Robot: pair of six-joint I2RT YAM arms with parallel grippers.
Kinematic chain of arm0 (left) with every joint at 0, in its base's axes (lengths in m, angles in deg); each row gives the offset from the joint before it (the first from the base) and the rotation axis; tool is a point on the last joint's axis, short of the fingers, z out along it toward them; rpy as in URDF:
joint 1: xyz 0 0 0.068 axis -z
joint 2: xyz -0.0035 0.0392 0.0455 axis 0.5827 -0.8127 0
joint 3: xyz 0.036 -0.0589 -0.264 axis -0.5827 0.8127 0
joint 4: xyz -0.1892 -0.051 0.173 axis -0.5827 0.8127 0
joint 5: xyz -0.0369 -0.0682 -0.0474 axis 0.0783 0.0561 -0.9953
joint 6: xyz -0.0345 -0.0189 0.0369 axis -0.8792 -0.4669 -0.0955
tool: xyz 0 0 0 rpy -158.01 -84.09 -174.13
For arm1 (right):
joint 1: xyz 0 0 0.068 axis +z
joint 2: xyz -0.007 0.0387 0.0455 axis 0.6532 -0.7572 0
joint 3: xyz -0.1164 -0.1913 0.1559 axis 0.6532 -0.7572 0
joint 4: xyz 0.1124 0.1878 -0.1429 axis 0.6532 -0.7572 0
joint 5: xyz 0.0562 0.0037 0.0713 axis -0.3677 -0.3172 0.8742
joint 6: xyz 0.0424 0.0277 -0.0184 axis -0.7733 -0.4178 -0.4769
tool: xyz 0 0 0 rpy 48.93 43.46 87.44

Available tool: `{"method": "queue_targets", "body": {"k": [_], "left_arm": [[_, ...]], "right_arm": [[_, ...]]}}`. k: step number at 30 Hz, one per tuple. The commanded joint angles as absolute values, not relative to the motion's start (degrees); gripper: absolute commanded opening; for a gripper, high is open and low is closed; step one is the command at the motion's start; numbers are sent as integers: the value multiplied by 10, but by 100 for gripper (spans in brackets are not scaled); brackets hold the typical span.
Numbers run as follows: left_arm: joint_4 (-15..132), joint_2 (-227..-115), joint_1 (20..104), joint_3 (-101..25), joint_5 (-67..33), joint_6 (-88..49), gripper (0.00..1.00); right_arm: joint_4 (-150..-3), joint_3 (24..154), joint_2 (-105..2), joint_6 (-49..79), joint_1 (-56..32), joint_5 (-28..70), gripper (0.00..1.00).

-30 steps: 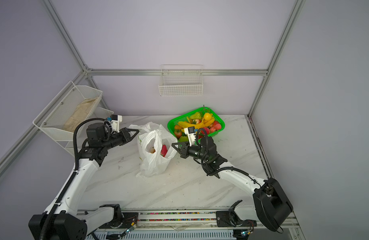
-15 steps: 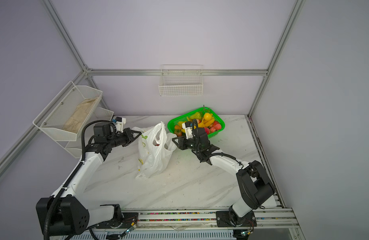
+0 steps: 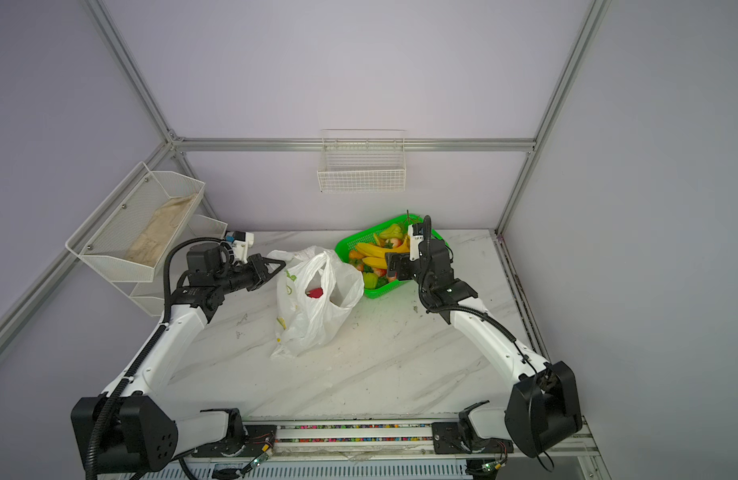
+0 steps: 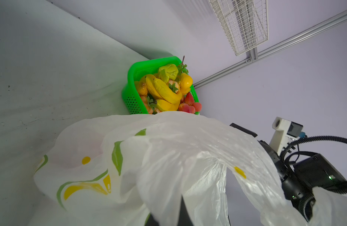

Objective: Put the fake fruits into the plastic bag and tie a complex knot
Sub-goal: 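Move the right gripper over the green basket toward the fruits, then lower the right gripper onto a pink peach and close on it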

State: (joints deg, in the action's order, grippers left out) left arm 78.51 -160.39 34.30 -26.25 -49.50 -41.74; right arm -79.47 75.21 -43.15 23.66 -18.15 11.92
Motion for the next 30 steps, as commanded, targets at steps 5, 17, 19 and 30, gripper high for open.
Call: {"method": "queue_targets", "body": {"k": [5,17,19,30], "left_arm": [[762,-1572,349,-248,-507,-388,0],[759,-1558,350,-247,-503,-391,0],[759,-1559,350,-247,-503,-392,0],[758,-1556,351,-244,-504,-392,0]], "right_arm": [[-885,864,-581,256,-212,25,93],[-893,938,-720,257,-213,27,87],[-896,952,-734,260,-213,25,87],[-923,1013,-808,285,-213,-18,77]]}}
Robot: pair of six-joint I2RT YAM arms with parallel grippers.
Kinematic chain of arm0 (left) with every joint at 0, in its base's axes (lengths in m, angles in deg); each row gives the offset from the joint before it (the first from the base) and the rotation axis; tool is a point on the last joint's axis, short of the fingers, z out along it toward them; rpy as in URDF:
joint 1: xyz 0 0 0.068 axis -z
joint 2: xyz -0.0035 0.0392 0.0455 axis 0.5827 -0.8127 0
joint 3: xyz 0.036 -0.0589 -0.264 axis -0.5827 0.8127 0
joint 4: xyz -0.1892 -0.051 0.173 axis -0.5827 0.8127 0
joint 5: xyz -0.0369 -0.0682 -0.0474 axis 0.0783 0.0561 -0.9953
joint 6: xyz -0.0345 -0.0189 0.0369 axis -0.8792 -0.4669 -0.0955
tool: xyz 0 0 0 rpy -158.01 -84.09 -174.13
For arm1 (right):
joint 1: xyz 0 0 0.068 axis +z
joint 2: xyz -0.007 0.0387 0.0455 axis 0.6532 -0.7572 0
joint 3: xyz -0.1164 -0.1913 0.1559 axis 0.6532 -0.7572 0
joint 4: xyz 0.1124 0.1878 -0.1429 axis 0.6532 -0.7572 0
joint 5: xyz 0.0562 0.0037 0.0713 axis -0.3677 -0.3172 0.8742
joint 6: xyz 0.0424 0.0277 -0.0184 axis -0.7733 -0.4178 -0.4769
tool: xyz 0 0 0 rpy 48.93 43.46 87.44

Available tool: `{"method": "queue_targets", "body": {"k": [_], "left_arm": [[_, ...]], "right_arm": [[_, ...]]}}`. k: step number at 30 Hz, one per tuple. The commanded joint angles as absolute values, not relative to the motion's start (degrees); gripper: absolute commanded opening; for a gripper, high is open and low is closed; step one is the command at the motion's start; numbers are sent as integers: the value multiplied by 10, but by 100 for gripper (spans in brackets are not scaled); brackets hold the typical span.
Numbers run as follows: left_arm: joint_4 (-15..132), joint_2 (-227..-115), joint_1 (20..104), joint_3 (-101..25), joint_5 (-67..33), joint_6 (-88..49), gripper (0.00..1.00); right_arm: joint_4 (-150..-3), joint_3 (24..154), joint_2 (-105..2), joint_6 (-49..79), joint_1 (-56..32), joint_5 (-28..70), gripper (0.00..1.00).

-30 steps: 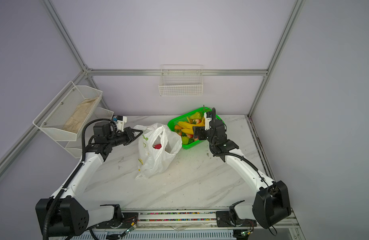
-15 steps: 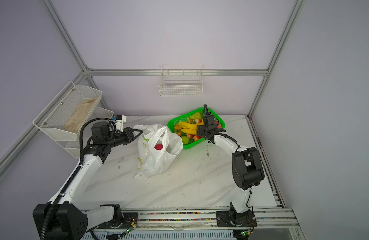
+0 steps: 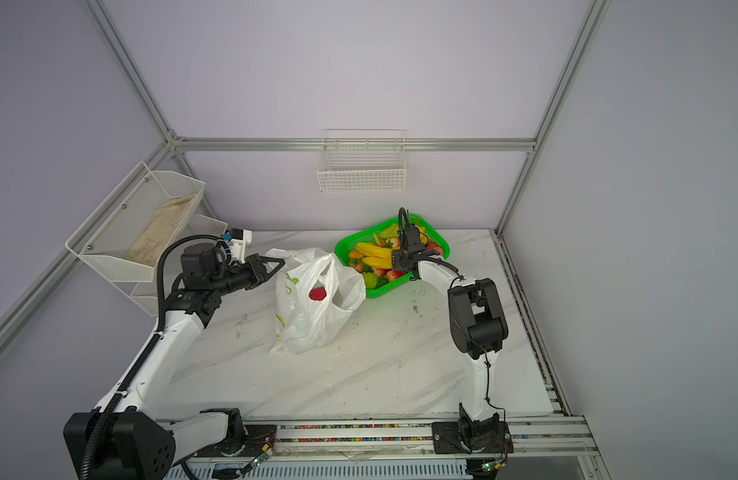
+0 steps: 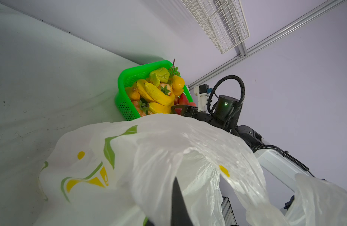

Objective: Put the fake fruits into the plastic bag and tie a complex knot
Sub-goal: 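Lower the right gripper onto a pink peach and close on it, then carry the pink peach into the bag mouth held by the left gripper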

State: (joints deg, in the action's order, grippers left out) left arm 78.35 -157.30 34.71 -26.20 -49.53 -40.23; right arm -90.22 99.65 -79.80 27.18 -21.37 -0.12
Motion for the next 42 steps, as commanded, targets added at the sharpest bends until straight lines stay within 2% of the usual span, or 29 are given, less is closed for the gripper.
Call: {"method": "queue_targets", "body": {"k": [1,7,13,18,22,28,34,42], "left_arm": [[758,-1557,351,-245,-504,-392,0],[758,-1555,351,-245,-502,-392,0],[758,-1559,351,-244,-504,-395,0],[756,-1555,354,-243,-503,-396,0],[755,-1562,354,-243,-506,-399,0],[755,-1560,358,-245,-512,-403,0],[755,-1561,359,-246,-514,-402,0],[755,-1560,369,-244,-513,-401,0]], "right_arm": [[-923,1014,-809,285,-213,-12,74],[-919,1017,-797,293,-213,16,51],[-896,983,-710,291,-213,74,40],[-832,857,-573,253,-211,176,37],[-794,755,-451,235,-209,303,34],[-784,686,-326,238,-177,487,33],[-821,687,-305,288,-95,501,32],[-774,707,-359,294,-58,498,31]]}}
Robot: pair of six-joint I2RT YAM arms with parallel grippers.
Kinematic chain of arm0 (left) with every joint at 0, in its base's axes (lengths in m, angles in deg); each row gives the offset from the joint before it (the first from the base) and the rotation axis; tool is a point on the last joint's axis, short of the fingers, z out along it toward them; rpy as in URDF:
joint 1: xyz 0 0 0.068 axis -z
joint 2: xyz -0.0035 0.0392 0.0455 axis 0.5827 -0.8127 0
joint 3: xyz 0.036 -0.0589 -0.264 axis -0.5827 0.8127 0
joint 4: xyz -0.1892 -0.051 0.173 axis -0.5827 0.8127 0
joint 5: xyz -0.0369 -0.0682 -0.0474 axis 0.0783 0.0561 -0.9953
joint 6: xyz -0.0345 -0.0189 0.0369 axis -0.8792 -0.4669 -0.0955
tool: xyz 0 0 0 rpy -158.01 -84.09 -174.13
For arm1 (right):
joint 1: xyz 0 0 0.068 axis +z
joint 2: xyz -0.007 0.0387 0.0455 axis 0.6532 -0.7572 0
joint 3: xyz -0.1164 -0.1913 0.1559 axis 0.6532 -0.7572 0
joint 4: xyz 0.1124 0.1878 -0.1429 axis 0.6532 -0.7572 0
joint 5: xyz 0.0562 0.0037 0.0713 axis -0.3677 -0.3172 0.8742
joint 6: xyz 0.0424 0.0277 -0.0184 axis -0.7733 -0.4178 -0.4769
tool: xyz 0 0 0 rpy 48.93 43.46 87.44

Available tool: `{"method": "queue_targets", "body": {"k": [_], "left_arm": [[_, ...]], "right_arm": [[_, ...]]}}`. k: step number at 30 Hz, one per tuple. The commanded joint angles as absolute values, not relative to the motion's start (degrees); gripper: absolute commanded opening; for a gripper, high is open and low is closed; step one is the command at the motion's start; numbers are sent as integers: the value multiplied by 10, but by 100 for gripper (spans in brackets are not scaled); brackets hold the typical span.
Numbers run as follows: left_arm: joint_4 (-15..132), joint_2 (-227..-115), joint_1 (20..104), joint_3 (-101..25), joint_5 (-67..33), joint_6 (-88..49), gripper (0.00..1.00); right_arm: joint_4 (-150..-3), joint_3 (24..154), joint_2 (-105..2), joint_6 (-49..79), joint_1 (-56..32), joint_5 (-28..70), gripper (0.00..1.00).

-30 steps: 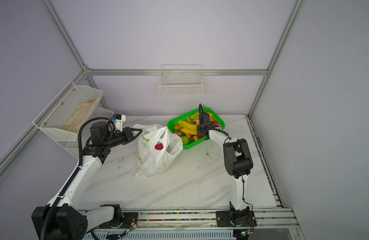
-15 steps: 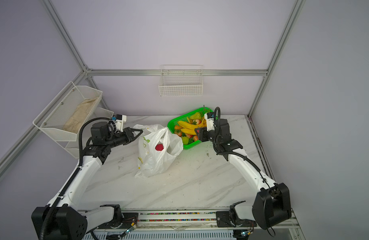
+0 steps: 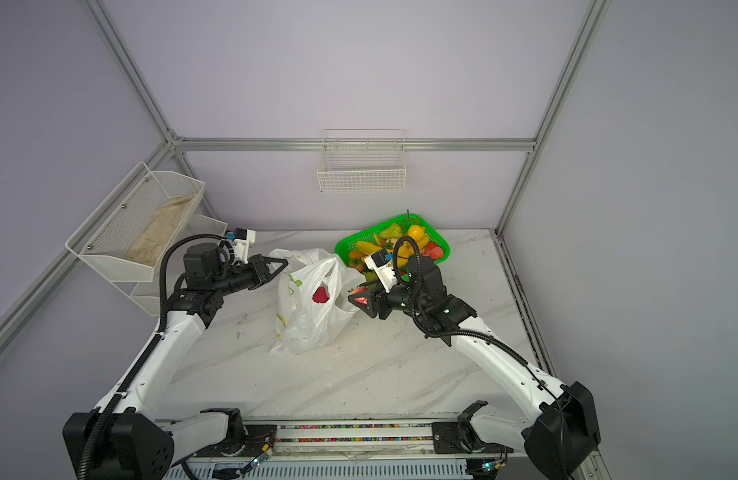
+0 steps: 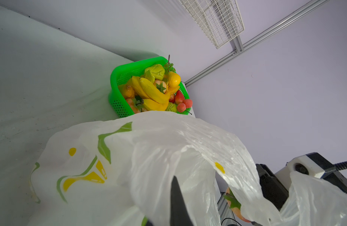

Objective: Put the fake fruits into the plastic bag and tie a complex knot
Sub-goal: 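Carry the pink peach into the bag mouth held by the left gripper, then release the peach inside the bag and withdraw the right gripper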

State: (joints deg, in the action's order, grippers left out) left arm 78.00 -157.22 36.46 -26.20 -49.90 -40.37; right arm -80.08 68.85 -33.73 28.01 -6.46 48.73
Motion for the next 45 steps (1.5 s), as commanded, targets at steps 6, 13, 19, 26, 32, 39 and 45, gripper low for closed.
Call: {"method": "queue_targets", "body": {"k": [6,13,19,26,32,39,45], "left_arm": [[755,-1557,370,-242,-507,-397,0],[754,-1562,377,-243,-514,-401,0],[756,-1564,381,-245,-516,-400,0],[759,-1565,382,-241,-502,-396,0],[761,-1553,381,-242,-495,-389,0],[770,-1553,380,-248,-492,-384,0],[772,-1543,380,-243,-475,-377,0]], "right_arm": [[-743,750,-436,276,-34,479,30],[-703,801,-526,232,8,400,32],[-691,839,-609,190,57,258,33],[-657,823,-649,177,68,243,47],[-664,823,-670,190,67,261,58],[-698,813,-637,202,67,242,68],[-718,783,-583,213,67,220,75]]}}
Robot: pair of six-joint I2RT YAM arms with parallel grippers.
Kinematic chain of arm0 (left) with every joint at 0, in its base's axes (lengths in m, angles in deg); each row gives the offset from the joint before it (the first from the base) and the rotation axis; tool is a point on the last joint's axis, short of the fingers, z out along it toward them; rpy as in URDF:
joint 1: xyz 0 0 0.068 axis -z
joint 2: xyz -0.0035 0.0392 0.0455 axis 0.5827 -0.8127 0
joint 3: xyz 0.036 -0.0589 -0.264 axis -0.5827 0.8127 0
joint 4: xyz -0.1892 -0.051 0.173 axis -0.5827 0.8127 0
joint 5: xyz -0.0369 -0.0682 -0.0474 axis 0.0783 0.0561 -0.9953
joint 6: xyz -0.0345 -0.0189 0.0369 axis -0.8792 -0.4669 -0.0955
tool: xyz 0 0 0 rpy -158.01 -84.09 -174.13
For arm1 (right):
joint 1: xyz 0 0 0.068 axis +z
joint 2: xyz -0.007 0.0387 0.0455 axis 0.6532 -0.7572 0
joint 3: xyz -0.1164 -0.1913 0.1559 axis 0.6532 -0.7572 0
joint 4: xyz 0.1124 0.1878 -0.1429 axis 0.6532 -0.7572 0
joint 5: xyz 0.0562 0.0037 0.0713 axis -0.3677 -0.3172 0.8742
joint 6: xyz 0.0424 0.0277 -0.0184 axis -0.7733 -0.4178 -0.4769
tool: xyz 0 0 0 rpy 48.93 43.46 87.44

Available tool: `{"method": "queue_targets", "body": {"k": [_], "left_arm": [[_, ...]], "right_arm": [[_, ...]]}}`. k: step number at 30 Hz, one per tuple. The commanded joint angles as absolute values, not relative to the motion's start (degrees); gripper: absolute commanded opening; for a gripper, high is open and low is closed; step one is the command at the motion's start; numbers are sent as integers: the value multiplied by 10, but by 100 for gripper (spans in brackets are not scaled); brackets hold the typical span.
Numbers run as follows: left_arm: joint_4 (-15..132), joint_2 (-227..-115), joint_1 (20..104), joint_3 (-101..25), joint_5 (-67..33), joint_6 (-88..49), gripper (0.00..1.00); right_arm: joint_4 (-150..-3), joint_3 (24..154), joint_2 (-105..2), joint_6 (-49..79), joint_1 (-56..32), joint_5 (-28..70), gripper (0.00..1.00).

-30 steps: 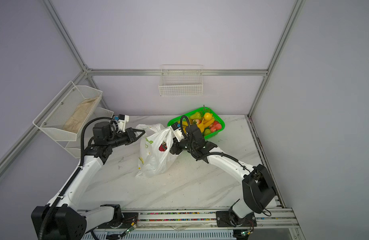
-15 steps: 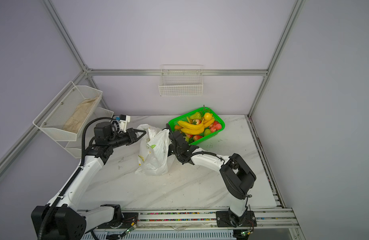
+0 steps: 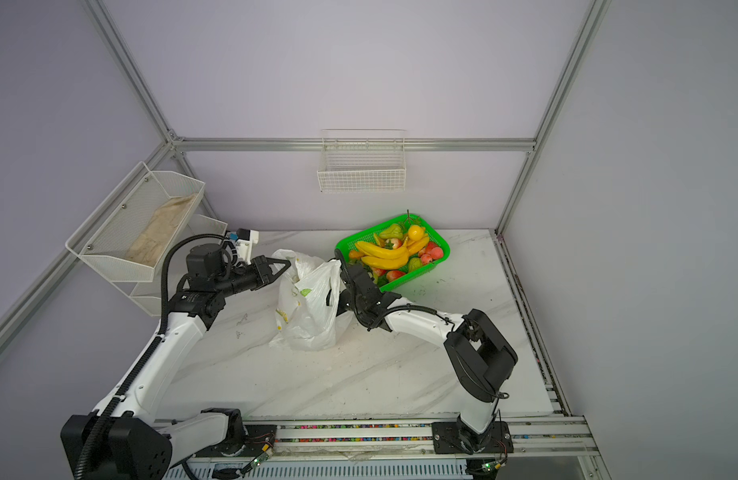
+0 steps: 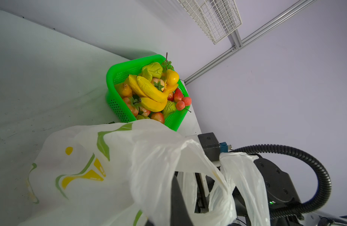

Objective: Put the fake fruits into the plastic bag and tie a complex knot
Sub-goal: 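Release the peach inside the bag and withdraw the right gripper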

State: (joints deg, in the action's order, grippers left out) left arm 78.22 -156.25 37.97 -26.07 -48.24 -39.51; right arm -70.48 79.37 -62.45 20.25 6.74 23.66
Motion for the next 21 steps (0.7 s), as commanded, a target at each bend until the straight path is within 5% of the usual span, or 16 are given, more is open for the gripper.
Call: {"method": "queue_targets", "body": {"k": [1,21], "left_arm": [[773,-1544,380,-244,-474,-376,0],[812,-1549,362,-257,-436,-351,0]], "right_arm": [[-723,781,-575,215,67,220,76],[-728,693,-363,267,40,399,71]]}}
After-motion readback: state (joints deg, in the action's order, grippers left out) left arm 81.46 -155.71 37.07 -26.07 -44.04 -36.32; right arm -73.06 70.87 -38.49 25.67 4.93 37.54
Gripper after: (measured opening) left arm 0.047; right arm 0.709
